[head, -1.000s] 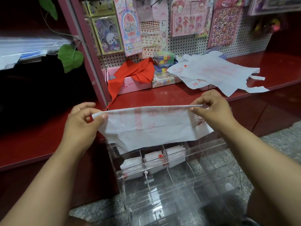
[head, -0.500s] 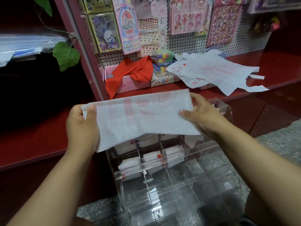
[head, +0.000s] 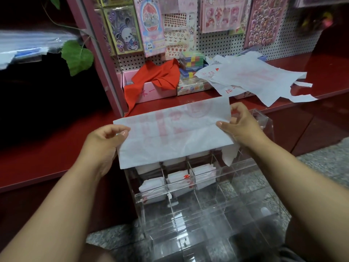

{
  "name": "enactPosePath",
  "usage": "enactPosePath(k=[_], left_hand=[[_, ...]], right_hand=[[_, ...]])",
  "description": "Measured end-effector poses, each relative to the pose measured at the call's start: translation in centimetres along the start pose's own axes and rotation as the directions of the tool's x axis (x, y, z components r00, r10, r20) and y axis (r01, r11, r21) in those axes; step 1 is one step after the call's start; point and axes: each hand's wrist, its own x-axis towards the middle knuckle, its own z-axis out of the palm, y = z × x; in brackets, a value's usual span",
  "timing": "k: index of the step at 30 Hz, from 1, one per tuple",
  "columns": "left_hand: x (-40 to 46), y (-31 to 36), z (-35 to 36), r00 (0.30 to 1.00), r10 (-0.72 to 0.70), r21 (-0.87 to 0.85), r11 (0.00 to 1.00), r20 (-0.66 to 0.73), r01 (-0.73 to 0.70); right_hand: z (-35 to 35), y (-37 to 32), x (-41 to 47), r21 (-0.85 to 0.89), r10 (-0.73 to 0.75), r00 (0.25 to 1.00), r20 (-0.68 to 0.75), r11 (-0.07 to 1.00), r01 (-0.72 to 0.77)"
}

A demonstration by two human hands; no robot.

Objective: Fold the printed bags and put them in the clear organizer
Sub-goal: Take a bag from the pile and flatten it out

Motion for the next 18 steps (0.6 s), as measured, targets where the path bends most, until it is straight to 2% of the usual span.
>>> enactPosePath(k=[4, 6, 10, 12, 15, 18], left_hand=[[-0.4, 0.6, -0.3, 0.99, -0.069, -0.101, 0.992, 0.127, 0.082], [-0.4, 0.9, -0.6, 0.983, -0.078, -0.132, 0.986, 0.167, 0.101], [-0.3, 1.0, -0.9, 0.991, -0.061, -0.093, 0.993, 0.12, 0.072], [-0.4, 1.0, -0.9, 0.994, -0.053, -0.088, 0.994, 0.094, 0.061], [-0.4, 1.2, -1.1, 0.995, -0.055, -0.081, 0.995, 0.084, 0.062], [-0.3, 1.5, -1.6, 0.995, -0.066, -0.078, 0.994, 0.069, 0.071]], right_hand=[[-0.2, 0.6, 0.5, -0.014, -0.04, 0.999, 0.002, 0.999, 0.04], [-0.2, 0.9, 0.7, 0.065, -0.029, 0.999, -0.013, 0.997, 0.03], [-0.1, 0.7, 0.6, 0.146, -0.051, 0.992, -0.112, 0.987, 0.067], [0.1, 0.4, 0.3, 0.128, -0.088, 0.988, -0.129, 0.986, 0.105], [0.0, 0.0, 0.0, 0.058, -0.135, 0.988, -0.072, 0.989, 0.139], [-0.2, -0.2, -0.3, 0.059, -0.087, 0.995, 0.049, 0.995, 0.084]])
